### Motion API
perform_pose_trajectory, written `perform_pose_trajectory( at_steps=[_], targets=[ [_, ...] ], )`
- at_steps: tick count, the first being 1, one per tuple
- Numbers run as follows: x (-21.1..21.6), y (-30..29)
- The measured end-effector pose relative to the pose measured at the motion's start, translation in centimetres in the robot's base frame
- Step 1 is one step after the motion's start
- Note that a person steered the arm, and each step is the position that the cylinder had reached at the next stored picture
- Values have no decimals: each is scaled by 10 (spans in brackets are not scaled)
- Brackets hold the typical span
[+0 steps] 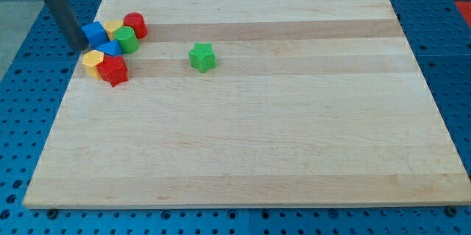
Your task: Move red star towards green star
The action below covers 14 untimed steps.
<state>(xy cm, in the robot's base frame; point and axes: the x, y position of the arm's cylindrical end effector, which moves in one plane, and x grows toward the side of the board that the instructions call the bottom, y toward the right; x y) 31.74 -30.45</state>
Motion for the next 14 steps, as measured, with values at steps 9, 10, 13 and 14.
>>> perform_pose_trajectory(
  at_steps=[9,10,13,14],
  targets=[
    [90,79],
    [86,70],
    [48,99],
    [52,136]
  ],
)
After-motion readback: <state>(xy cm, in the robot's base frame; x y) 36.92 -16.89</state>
